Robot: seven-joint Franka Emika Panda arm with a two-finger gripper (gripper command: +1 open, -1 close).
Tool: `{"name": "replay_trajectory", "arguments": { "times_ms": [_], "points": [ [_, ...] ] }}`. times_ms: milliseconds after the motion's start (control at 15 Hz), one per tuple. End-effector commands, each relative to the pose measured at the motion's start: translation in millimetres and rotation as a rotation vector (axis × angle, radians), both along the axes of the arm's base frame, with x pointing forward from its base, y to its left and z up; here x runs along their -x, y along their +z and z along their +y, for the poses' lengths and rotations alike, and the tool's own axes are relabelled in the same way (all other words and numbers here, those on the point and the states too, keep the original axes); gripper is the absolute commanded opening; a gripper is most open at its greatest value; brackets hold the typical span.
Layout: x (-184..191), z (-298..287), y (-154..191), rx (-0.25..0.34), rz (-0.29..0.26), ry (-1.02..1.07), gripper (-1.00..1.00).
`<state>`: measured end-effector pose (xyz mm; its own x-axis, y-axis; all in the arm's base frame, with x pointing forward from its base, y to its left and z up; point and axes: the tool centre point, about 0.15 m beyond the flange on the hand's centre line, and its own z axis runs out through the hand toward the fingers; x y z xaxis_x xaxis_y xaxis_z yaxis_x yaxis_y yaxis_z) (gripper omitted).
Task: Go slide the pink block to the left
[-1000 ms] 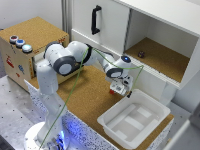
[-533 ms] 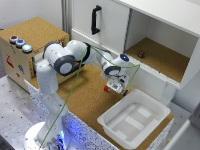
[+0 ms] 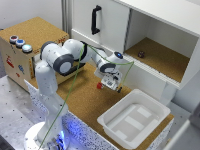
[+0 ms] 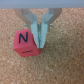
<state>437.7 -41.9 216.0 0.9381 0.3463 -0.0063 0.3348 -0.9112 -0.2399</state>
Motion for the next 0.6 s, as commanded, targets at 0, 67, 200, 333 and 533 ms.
{"name": "replay_trajectory", "arguments": {
  "times_ms": [0,67,200,333,533],
  "points": [
    [38,19,40,0.027,-0.146,0.033,-1.0],
    [40,22,42,0.043,-0.155,0.049,-1.0],
    [46,28,52,0.069,-0.188,0.066,1.0],
    [51,34,58,0.071,-0.199,0.109,1.0],
    [53,45,46,0.143,-0.207,0.174,1.0]
  ]
}}
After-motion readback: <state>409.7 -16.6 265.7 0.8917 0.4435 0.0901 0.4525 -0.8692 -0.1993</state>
